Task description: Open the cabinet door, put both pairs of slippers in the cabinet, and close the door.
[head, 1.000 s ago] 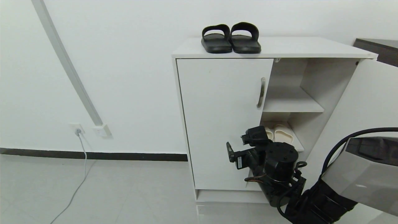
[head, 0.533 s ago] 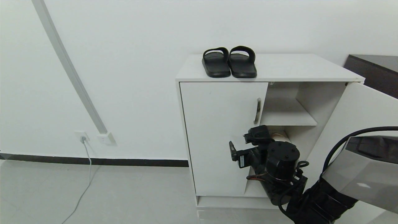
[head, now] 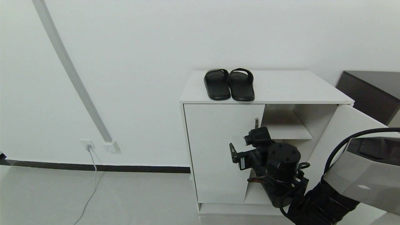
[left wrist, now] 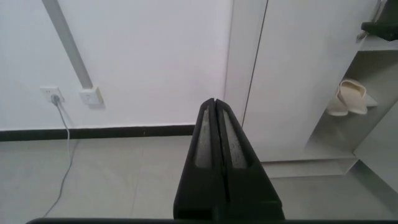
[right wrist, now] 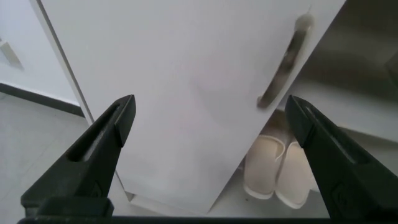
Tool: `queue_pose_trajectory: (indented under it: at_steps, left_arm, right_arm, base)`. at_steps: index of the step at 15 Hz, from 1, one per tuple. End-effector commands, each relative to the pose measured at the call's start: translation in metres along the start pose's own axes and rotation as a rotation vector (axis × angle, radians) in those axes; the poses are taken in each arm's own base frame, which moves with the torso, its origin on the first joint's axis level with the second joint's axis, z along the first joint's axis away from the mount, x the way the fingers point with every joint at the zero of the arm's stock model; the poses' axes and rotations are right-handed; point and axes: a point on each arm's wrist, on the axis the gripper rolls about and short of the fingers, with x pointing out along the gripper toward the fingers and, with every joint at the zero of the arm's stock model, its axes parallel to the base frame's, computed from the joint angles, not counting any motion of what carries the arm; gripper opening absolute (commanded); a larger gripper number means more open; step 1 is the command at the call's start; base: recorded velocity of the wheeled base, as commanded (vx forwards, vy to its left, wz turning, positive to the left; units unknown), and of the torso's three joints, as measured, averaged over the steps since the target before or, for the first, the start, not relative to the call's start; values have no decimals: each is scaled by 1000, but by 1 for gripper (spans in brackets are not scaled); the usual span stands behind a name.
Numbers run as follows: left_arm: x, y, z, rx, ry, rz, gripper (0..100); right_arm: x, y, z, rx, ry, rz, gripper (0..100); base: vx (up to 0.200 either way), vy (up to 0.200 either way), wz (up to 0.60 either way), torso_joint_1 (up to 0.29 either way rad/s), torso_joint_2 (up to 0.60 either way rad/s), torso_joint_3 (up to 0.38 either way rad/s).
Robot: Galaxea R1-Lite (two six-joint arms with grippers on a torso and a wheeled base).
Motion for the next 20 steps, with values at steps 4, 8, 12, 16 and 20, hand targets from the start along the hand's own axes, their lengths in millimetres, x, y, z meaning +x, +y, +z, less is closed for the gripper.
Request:
queue_pose_trajectory:
  at_steps: [4,8,12,16,20]
  left_arm:
    - [0,0,0,0,2,0,0]
    - [0,0,0,0,2,0,0]
    - [0,0,0,0,2,0,0]
    - [0,0,0,3,2,0,0]
    - [0,0,0,3,2,0,0]
  right_arm:
    - [0,0,-1,-4,2,-1,100]
    - [0,1,-4,-42,-49,16,100]
    - [2,7,4,-50,-76,42,100]
    - [3,21,46,46,40,85,100]
    - [14,27,77,100,106,18,100]
  base:
    - [0,0,0,214,-524,-306]
    - [0,0,0,127,-289,-169]
    - [0,0,0,5,-14,-7]
    - [0,0,0,0,0,0]
    - [0,0,0,0,0,0]
